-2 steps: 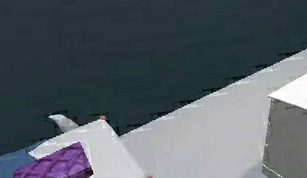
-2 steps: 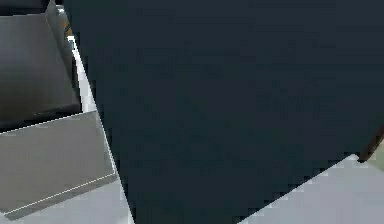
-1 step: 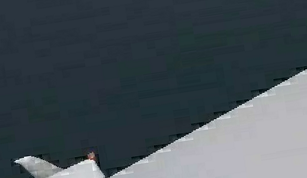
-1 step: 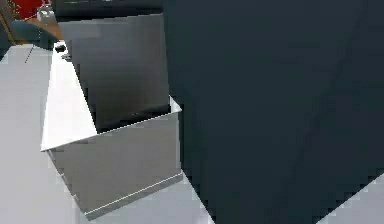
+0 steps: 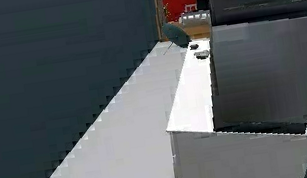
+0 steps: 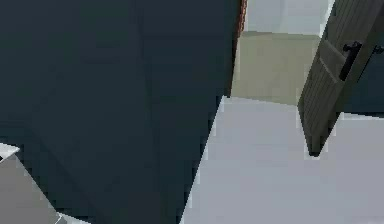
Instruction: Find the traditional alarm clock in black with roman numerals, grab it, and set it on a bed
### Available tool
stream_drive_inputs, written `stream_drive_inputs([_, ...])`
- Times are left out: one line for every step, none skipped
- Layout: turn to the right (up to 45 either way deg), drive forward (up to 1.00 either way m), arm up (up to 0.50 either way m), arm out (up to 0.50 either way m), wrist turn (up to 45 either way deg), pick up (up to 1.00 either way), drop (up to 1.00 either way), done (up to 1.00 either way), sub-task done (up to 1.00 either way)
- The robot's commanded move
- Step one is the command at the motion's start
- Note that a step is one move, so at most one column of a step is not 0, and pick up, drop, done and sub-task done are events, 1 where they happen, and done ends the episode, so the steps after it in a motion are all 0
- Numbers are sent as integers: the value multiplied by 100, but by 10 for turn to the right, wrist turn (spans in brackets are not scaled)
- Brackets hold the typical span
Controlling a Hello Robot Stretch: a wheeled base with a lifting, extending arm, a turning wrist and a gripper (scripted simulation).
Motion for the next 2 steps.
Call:
stream_drive_inputs([120,0,0,0,0,0,0,0,0])
stream_drive_inputs([0,15,0,0,0,0,0,0,0])
